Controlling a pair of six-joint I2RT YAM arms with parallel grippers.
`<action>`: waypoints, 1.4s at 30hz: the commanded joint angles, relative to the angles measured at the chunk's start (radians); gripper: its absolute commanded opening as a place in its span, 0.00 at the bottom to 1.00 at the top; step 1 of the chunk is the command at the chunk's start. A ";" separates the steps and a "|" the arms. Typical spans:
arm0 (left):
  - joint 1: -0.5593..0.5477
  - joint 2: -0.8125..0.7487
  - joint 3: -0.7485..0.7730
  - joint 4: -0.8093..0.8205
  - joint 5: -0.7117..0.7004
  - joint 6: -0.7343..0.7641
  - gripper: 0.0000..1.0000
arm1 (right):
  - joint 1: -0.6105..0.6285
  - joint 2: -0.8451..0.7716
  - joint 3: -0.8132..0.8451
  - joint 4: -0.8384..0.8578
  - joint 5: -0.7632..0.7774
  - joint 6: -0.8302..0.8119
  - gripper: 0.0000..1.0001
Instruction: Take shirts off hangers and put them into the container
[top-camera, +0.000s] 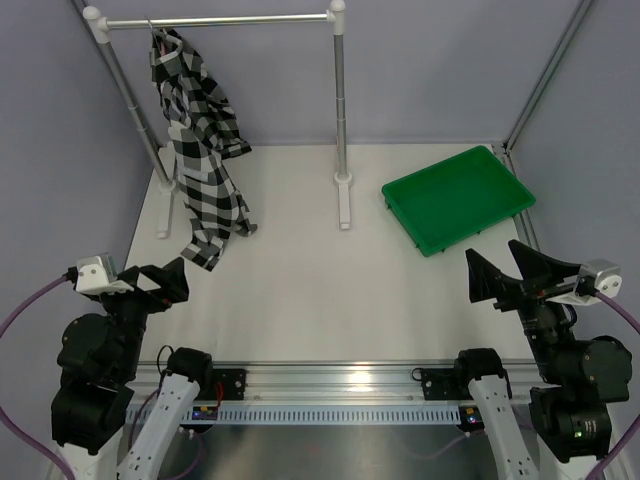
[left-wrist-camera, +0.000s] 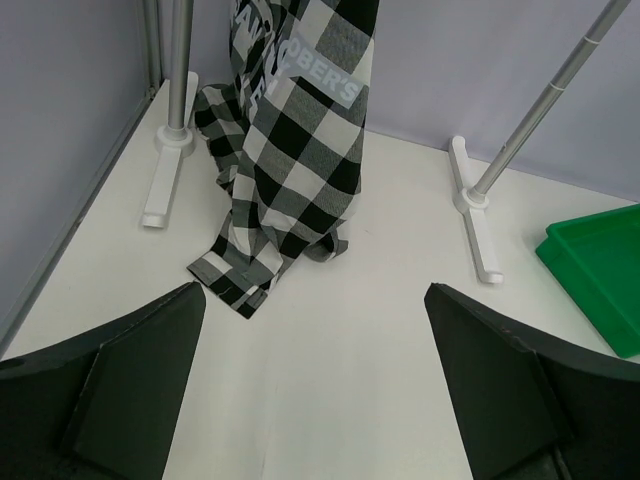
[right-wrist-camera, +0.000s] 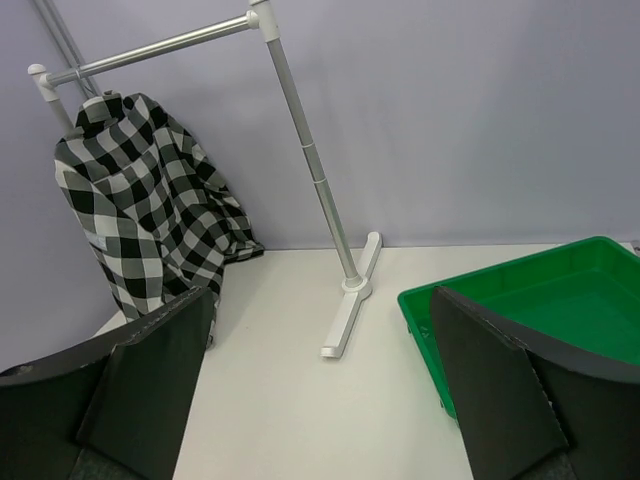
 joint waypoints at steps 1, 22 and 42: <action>-0.006 -0.001 -0.013 0.066 0.021 -0.011 0.99 | 0.001 -0.012 -0.009 0.037 0.002 0.015 0.99; -0.004 0.584 0.346 0.299 -0.080 0.001 0.99 | 0.001 0.143 -0.037 -0.054 -0.139 0.108 1.00; 0.096 1.210 0.786 0.479 -0.247 0.098 0.89 | 0.093 -0.064 -0.215 0.031 -0.120 0.076 0.99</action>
